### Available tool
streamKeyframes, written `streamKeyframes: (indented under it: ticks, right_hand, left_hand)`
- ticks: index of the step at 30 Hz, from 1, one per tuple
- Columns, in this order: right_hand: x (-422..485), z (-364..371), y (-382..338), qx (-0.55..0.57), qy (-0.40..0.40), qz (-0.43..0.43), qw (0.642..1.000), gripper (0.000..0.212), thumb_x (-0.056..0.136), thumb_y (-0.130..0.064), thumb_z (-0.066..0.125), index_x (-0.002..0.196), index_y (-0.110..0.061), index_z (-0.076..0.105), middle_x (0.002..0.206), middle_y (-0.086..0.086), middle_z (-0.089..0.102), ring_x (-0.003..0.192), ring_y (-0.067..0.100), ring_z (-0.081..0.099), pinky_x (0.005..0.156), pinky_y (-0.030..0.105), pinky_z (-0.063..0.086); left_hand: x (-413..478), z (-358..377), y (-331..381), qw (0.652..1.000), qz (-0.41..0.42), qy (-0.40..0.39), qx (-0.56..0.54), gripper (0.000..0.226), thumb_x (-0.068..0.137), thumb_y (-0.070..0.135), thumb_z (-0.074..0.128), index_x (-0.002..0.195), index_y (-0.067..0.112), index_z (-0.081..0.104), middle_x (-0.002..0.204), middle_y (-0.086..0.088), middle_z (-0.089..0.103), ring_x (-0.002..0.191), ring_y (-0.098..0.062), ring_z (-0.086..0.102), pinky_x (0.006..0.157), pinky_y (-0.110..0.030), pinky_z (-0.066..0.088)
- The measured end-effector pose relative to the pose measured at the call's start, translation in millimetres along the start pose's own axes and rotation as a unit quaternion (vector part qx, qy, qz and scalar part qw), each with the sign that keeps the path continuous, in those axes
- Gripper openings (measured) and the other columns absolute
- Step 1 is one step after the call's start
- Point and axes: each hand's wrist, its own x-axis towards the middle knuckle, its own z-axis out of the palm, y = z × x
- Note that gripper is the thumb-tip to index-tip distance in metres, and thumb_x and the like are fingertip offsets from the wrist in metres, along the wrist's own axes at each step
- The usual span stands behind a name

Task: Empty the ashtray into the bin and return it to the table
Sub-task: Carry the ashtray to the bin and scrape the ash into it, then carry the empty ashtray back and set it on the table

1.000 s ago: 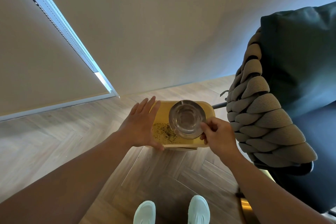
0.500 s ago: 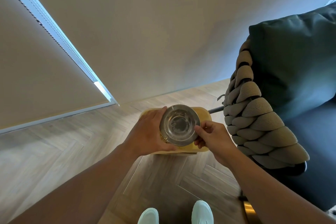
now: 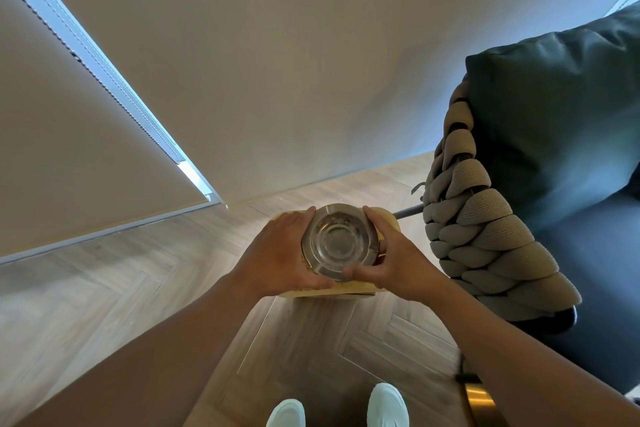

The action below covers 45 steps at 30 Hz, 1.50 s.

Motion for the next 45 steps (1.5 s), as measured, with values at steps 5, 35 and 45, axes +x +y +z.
streamKeyframes:
  ticks: [5, 35, 45]
  right_hand:
    - [-6, -3, -4, -0.086, -0.011, -0.022, 0.996, 0.119, 0.058, -0.045, 0.089, 0.151, -0.028, 0.016, 0.129, -0.012, 0.052, 0.105, 0.003, 0.058, 0.095, 0.025, 0.052]
    - [-291, -51, -275, -0.119, 0.180, -0.044, 0.975, 0.111, 0.060, -0.044, 0.089, 0.149, -0.019, 0.026, 0.137, -0.004, 0.053, 0.126, 0.016, 0.051, 0.109, 0.037, 0.044]
    - [-440, -39, -251, -0.073, 0.295, 0.025, 0.953, 0.103, 0.052, -0.062, 0.082, 0.138, -0.045, 0.028, 0.103, -0.030, 0.058, 0.099, -0.009, 0.060, 0.080, 0.003, 0.046]
  left_hand:
    - [-7, -9, 7, 1.000, 0.001, -0.011, 0.012, 0.117, 0.047, 0.086, 0.068, 0.142, 0.027, 0.033, 0.131, 0.011, 0.054, 0.116, -0.009, 0.049, 0.101, -0.032, 0.042]
    - [-155, -240, 269, 0.970, 0.235, -0.041, 0.035, 0.094, 0.057, 0.078, 0.068, 0.129, 0.020, 0.052, 0.115, 0.004, 0.067, 0.093, -0.015, 0.063, 0.086, -0.031, 0.057]
    - [-202, -177, 353, 0.933, 0.345, -0.101, 0.017, 0.094, 0.059, 0.078, 0.065, 0.133, 0.021, 0.051, 0.119, 0.003, 0.068, 0.097, -0.009, 0.063, 0.089, -0.009, 0.042]
